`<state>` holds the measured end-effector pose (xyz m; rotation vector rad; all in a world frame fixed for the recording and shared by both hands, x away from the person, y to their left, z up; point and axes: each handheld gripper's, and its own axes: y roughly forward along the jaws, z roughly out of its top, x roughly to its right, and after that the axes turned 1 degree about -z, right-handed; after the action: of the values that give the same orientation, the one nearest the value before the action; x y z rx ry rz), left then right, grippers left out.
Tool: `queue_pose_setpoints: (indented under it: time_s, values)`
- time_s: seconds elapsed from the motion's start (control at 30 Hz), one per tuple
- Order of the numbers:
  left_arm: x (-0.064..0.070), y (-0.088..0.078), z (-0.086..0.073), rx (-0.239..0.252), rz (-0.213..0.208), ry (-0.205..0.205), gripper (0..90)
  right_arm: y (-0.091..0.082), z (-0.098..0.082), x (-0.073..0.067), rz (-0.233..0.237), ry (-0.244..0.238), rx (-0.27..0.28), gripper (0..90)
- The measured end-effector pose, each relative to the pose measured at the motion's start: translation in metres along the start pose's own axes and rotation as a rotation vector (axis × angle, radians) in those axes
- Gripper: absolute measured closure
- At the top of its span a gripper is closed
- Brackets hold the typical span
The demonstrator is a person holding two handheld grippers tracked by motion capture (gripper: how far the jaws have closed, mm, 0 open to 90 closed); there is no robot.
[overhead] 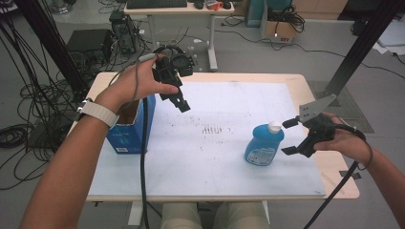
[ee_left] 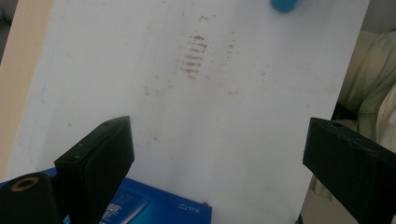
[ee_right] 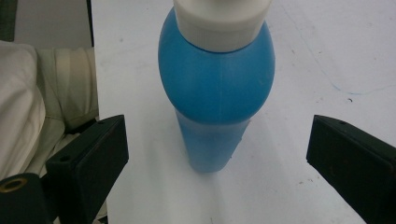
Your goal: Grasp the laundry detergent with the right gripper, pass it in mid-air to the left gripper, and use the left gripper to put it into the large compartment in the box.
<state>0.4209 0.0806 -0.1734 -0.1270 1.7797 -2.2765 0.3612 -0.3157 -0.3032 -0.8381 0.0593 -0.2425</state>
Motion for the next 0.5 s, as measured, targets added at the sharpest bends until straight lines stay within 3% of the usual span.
queue_pose_setpoints:
  time_s: [0.2,0.27,0.3,0.37,0.5]
  values:
    - [-0.0003,-0.0001,-0.0004,0.001,0.002,0.002,9.1,0.0014,-0.0008,-0.0012,-0.005,0.014,0.018,5.3]
    - [-0.0004,-0.0001,-0.0006,0.0,-0.001,-0.002,9.1,0.0005,0.0001,0.0002,0.003,-0.002,-0.001,5.3]
    - [-0.0003,-0.0001,-0.0008,0.003,0.002,-0.002,9.1,0.0021,-0.0008,-0.0009,-0.004,0.011,0.025,5.4]
    - [-0.0004,0.0,-0.001,0.005,0.001,-0.002,9.1,0.0005,0.0001,-0.0001,0.002,0.001,-0.006,5.5]
    - [-0.0005,-0.0003,-0.001,0.001,0.0,-0.002,9.1,0.0008,0.0,-0.0001,0.002,0.001,0.003,5.5]
